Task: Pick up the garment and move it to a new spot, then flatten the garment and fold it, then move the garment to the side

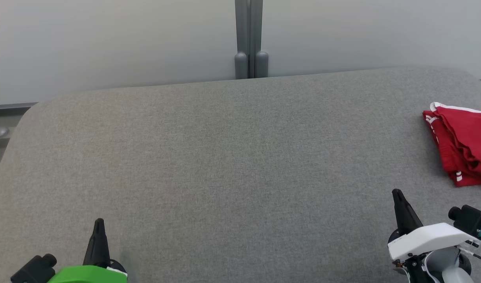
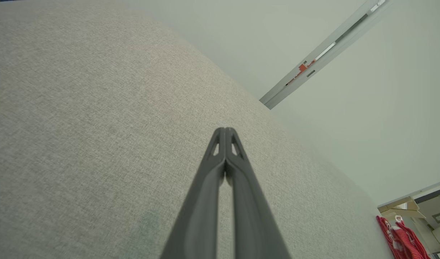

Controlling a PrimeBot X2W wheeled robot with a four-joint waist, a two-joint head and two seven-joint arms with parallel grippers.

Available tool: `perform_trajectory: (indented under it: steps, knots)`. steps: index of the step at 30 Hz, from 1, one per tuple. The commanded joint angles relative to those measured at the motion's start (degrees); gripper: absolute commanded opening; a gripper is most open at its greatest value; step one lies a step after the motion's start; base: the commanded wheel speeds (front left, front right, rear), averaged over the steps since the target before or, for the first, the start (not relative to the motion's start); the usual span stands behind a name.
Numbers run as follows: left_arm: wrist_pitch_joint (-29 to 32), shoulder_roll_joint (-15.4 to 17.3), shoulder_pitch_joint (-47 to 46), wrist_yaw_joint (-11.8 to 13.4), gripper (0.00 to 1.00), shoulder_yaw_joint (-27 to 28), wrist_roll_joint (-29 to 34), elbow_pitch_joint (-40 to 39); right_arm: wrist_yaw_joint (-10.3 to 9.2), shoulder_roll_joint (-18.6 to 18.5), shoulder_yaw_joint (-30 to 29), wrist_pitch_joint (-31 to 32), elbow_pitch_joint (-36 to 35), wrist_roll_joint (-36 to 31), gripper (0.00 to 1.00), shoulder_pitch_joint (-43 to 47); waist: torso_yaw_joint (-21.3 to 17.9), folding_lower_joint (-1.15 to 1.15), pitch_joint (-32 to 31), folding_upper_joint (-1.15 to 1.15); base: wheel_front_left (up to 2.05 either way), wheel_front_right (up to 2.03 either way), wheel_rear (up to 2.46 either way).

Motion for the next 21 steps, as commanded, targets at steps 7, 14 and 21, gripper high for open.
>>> perform_trajectory:
  steps: [7,14,21]
  knots:
    - [1.8,0.3,-2.7,-0.1,0.00,0.6,-6.9,-0.9,-0.02,0.0,-0.7,1.1,-0.3,7.6,0.00,-2.1,-0.1,0.00,0.1,0.00,0.00,0.00,0.00]
    - [3.2,0.4,-3.4,-0.1,0.00,0.9,-11.5,-0.9,-0.03,0.2,-1.1,1.9,-0.1,12.8,0.00,-2.6,-0.2,0.00,0.1,0.00,0.00,0.00,0.00]
    - [4.4,0.4,-4.1,-0.1,0.00,1.2,-15.6,-0.9,-0.04,0.4,-1.4,2.7,0.1,17.5,0.00,-3.1,-0.2,0.00,0.1,0.00,0.00,0.00,0.00]
